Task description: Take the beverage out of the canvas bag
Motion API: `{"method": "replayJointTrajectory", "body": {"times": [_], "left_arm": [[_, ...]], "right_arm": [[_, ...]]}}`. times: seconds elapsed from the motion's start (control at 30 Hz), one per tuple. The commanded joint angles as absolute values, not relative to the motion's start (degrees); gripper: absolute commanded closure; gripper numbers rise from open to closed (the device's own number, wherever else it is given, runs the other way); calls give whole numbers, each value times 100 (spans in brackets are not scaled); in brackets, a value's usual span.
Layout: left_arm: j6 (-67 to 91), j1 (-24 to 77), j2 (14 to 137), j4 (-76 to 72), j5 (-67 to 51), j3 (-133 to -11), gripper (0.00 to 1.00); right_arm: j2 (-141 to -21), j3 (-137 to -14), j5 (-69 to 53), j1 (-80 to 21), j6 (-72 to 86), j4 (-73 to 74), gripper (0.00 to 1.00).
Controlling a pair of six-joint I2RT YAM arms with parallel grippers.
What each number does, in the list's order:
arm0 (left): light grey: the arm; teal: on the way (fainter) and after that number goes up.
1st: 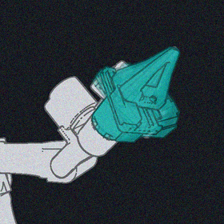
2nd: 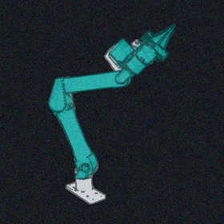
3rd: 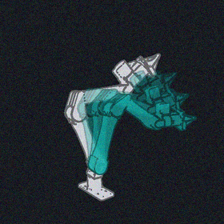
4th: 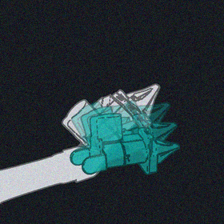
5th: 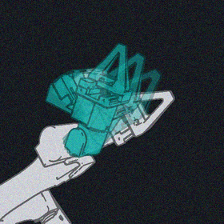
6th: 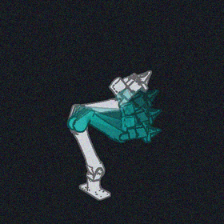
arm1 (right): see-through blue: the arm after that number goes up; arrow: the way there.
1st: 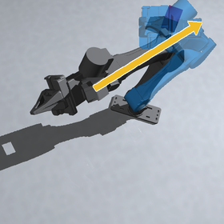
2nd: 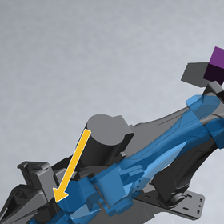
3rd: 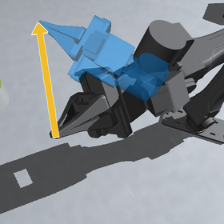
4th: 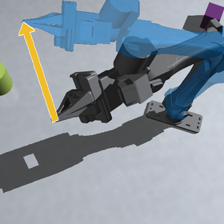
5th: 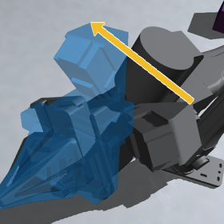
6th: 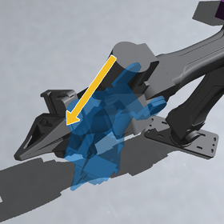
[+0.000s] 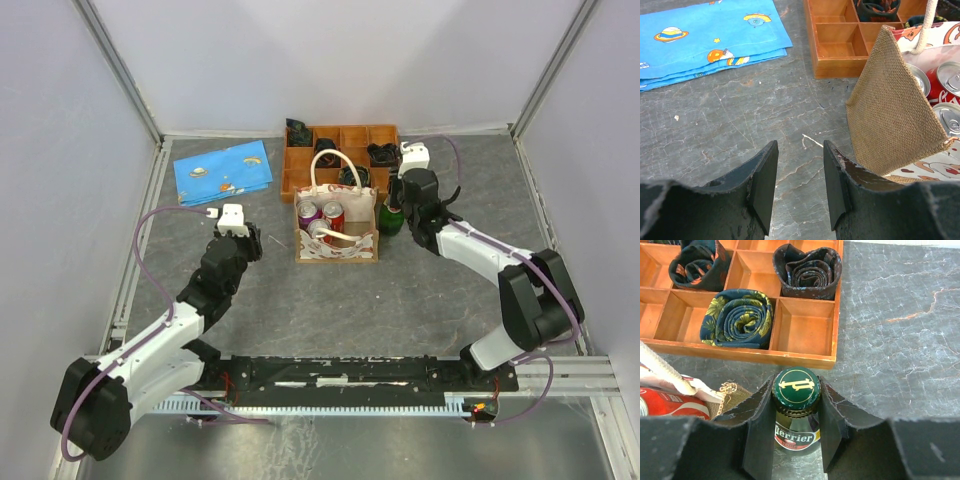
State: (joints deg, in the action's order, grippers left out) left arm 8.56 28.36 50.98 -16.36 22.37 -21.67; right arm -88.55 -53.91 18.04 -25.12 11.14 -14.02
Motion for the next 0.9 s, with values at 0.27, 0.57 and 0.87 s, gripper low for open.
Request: {"method": "replayJointTrajectory", "body": {"times": [0.27,0.57,0.87], "left_arm": [[1037,2837,5059,-1898,2246,-2210,51],[1063,2830,5086,-1916,2225,-2205,51],[1068,2836,5038,-1916,2241,-2181,51]], "right_arm": [[-8607,-4976,1895,-2511,980,-2503,84],[-8491,-5046,1971,-2546,900,-2198,22],[-7937,-5334,2184,-2779,804,-1762,18]]}}
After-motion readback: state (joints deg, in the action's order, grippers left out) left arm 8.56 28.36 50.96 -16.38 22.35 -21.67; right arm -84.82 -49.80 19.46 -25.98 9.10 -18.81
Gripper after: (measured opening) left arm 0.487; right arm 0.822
